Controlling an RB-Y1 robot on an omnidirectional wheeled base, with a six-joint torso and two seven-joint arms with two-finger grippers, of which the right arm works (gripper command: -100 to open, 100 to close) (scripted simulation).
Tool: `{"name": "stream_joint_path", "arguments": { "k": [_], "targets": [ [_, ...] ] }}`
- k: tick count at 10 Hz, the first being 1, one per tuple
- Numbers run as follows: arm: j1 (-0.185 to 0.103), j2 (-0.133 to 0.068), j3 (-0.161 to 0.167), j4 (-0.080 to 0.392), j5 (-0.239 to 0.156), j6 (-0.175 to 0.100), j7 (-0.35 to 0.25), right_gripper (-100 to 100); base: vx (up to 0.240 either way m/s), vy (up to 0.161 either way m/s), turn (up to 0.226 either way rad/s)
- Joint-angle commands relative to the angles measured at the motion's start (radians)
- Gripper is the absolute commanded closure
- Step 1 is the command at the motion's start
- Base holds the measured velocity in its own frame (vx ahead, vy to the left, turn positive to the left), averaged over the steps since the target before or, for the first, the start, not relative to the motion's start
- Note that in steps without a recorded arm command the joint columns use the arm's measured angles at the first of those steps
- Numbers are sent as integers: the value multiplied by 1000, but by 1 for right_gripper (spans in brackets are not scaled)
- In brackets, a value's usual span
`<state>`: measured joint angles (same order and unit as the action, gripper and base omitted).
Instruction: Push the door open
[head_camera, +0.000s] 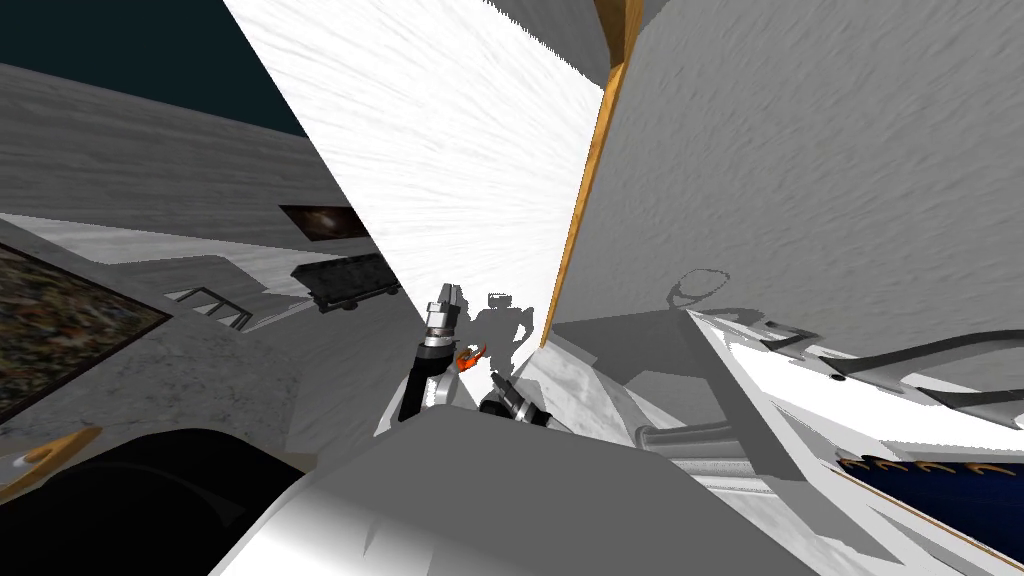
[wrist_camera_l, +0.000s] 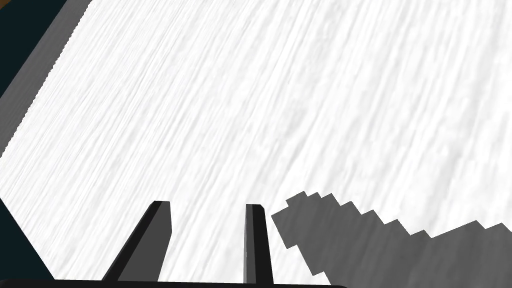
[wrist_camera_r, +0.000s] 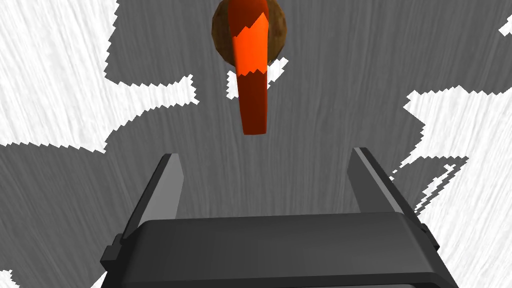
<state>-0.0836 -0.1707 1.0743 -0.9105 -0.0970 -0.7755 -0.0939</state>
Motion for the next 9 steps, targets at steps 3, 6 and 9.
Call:
{"name": "stream_joint_path", "arguments": {
  "k": [3, 6, 9],
  "targets": [
    [0, 0, 0, 0, 0, 0, 0, 100, 7, 11, 0],
    [0, 0, 0, 0, 0, 0, 0, 100, -11, -16, 0],
    [3, 19, -47, 15, -3, 8, 15, -100, -43, 62, -66]
  ]
}}
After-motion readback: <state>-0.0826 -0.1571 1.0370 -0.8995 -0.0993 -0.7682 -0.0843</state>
